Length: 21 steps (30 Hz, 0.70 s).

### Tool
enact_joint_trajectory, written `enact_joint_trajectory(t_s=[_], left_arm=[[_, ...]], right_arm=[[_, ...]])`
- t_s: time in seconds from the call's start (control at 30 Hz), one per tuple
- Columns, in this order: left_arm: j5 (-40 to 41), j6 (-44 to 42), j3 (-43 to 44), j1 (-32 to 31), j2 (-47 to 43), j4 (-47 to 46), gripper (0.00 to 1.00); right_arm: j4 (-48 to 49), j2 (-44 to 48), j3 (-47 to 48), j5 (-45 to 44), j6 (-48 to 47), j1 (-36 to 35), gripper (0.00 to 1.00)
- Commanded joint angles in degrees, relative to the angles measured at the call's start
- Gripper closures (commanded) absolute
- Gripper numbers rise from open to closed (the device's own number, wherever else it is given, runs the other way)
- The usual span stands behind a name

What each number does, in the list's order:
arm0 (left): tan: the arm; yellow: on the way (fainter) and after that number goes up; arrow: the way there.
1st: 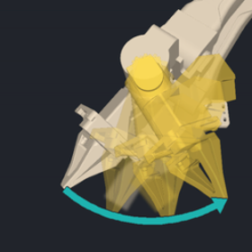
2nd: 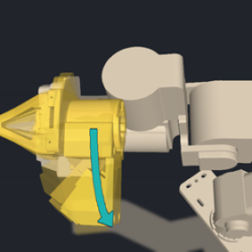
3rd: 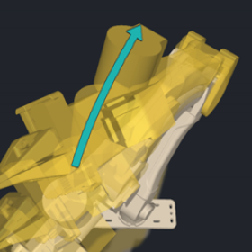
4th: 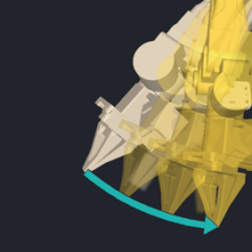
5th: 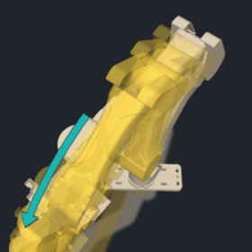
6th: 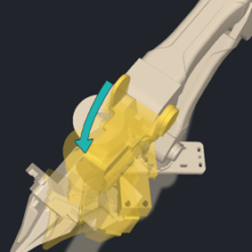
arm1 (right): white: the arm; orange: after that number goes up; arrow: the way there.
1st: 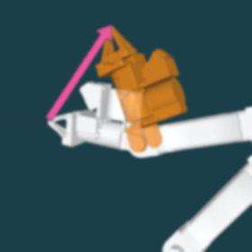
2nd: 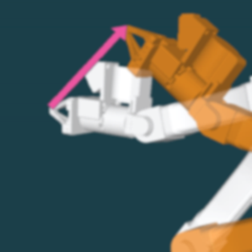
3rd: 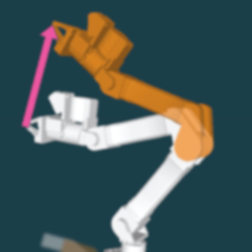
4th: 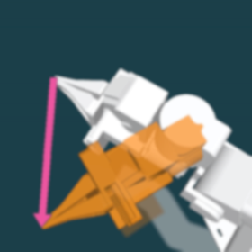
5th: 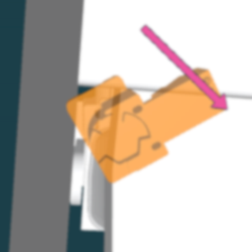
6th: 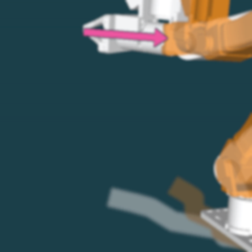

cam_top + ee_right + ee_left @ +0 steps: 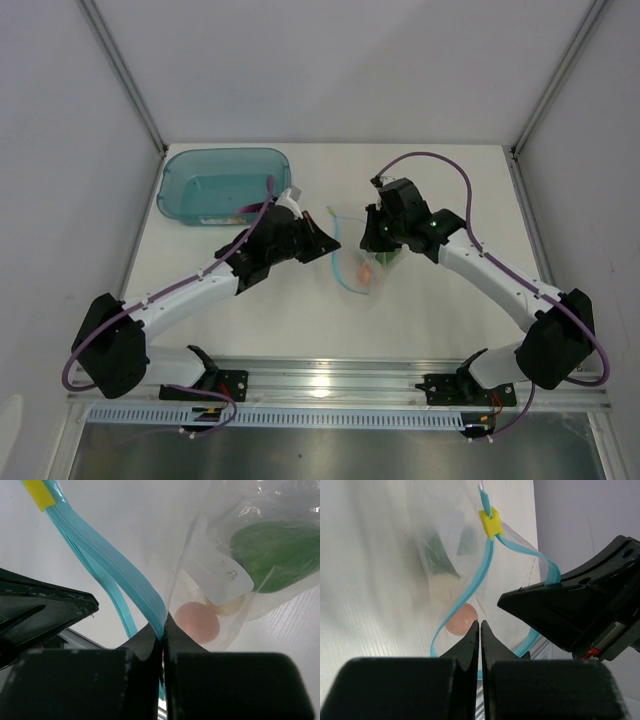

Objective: Place the food in the zip-top bag and seal the zipper
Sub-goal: Place the fake vegetable in the zipper food storage bag, then pick up the fake vegetable from the bin.

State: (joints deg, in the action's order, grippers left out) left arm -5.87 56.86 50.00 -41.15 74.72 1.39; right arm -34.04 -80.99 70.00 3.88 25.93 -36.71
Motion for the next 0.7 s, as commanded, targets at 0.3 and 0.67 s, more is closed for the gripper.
enact_joint_trajectory(t_s=[0.3, 0.67], left_arm=[[4.64, -4.65, 3.09, 7.30, -6.16, 6.34, 0.77], [7.69, -2.29, 13.35, 23.38, -0.81, 15.54, 0.17]], right_arm=[[-0.67, 0.84, 1.90, -1.59, -0.71, 0.67, 1.00], [-1.20, -2.06, 3.74, -1.95, -1.76, 1.11, 1.00]])
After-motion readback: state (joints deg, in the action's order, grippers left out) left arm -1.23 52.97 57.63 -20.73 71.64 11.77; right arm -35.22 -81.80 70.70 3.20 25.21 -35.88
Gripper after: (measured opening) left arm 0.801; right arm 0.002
